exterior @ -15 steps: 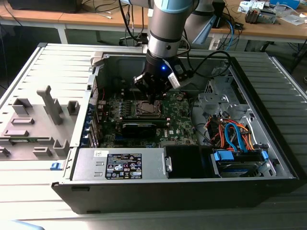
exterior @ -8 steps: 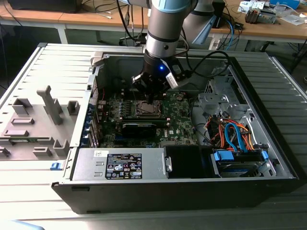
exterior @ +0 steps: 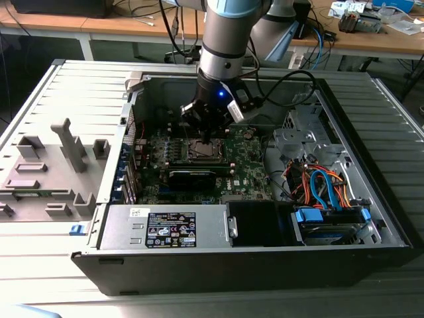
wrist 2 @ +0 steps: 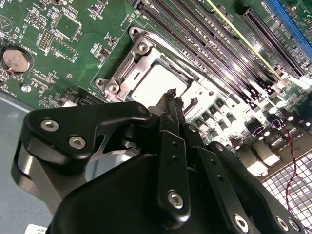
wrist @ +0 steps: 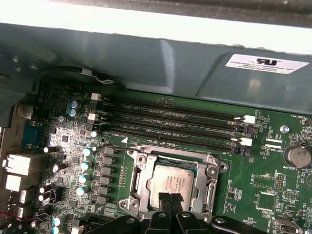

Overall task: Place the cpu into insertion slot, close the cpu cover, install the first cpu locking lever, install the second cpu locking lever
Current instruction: 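Install the first cpu locking lever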

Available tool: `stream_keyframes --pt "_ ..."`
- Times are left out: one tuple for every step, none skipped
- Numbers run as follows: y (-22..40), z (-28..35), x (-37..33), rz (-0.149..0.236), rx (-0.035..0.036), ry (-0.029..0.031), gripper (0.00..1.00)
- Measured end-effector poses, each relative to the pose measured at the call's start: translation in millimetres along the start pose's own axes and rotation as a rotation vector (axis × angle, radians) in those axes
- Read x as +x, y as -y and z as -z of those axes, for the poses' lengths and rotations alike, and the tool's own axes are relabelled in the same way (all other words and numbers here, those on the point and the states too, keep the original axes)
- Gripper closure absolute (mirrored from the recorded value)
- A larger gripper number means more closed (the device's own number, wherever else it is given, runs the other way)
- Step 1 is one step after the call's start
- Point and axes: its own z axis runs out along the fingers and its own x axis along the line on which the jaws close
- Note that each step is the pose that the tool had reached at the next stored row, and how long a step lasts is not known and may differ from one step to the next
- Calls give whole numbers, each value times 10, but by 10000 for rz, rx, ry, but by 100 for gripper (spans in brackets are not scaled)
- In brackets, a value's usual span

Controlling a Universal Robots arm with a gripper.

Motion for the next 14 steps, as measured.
stream_keyframes --pt "0 0 0 0 -1 0 89" --pt "-1 0 1 -3 0 -1 89" --pt "-1 0 1 -2 0 0 89" --pt "-1 0 1 -2 0 0 89" --pt "-1 0 1 -2 1 0 89" --pt "-2 0 1 -3 -1 0 89" --pt "-2 1 0 -4 -2 1 89" --pt "-2 2 1 -9 -3 1 89" --pt "-2 3 1 -13 -2 1 89" --pt "-1 4 1 -34 -3 1 89" --pt "-2 4 2 -121 -11 1 89" --pt "-1 5 2 -289 -23 1 89" --pt "-1 5 2 -411 -34 1 89" --pt "-1 4 1 -581 -49 3 89"
